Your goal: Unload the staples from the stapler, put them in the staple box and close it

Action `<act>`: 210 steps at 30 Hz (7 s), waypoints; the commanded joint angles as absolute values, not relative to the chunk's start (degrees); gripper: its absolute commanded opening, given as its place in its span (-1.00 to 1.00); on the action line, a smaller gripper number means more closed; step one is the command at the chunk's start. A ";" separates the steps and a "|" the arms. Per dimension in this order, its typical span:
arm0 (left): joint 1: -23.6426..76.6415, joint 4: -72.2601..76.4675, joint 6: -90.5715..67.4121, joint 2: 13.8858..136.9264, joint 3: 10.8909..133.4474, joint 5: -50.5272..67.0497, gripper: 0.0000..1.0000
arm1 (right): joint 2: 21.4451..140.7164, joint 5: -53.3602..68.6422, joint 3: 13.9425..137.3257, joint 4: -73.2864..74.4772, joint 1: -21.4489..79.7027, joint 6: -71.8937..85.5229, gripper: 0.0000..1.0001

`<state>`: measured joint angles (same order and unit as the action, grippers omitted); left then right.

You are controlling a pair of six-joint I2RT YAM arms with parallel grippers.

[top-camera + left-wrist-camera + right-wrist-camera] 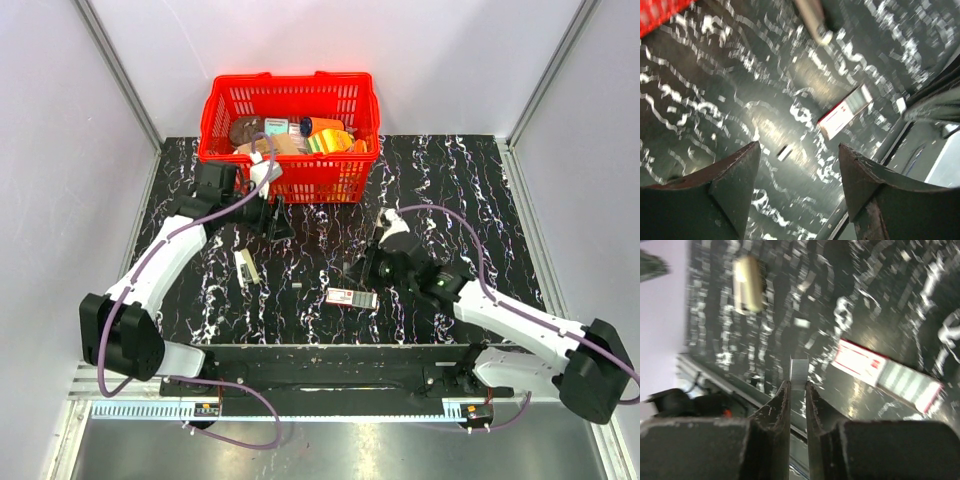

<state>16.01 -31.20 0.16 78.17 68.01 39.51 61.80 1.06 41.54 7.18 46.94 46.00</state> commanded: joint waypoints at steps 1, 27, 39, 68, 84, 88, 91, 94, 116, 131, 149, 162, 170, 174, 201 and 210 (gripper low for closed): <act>16.00 -38.32 13.35 77.61 66.19 31.65 0.35 | 66.43 -9.56 44.64 21.17 50.53 50.35 -1.00; 16.08 -38.41 16.26 73.13 59.85 29.88 0.31 | 92.37 -32.17 58.54 39.20 60.21 68.29 -1.00; 16.00 -38.41 15.56 73.30 60.12 30.41 0.31 | 94.30 -31.29 56.51 36.04 60.21 66.45 -1.00; 16.08 -37.88 15.29 72.77 59.06 30.94 0.31 | 91.94 -31.03 53.17 34.01 60.29 65.57 -1.00; 16.61 -37.88 14.59 72.25 58.89 30.94 0.32 | 88.69 -29.62 52.73 34.01 60.64 64.77 -1.00; 16.87 -37.88 14.50 71.90 58.71 31.02 0.32 | 88.07 -29.53 52.03 34.45 60.56 65.13 -1.00; 16.79 -37.88 14.41 71.54 58.80 30.94 0.32 | 88.85 -28.83 51.77 34.45 60.73 65.39 -1.00; 16.96 -37.88 14.33 71.28 58.71 30.94 0.32 | 89.91 -28.13 51.77 34.54 60.73 65.57 -1.00; 17.05 -37.88 14.15 71.37 58.54 30.94 0.33 | 92.64 -27.07 53.09 34.10 60.82 64.25 -0.70; 17.23 -37.88 13.71 71.02 58.18 31.73 0.33 | 91.58 -28.56 54.84 35.51 60.73 62.49 -0.31; 25.21 -38.32 21.17 74.44 56.43 26.38 0.39 | 84.29 -33.13 53.43 34.19 60.65 59.60 -0.58; 34.62 -34.46 30.50 89.47 57.31 14.94 0.40 | 69.45 -31.02 32.00 11.52 60.29 58.36 -0.34; 37.70 -32.00 31.11 93.16 57.30 12.66 0.33 | 64.95 -31.11 26.19 5.01 60.29 57.92 -0.34; 38.41 -30.76 31.90 94.39 57.04 10.90 0.32 | 65.57 -30.50 26.37 4.83 60.21 57.75 -0.34; 40.17 -27.42 36.21 98.00 56.42 7.12 0.06 | 63.90 -29.44 26.54 2.81 60.21 56.69 -0.50; 40.25 -27.60 36.83 98.70 55.29 6.24 -0.27 | 63.19 -29.88 26.54 3.34 60.29 56.43 -0.54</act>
<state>40.16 -28.71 35.16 96.53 56.23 8.21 64.51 -29.26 26.17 4.25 60.31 57.17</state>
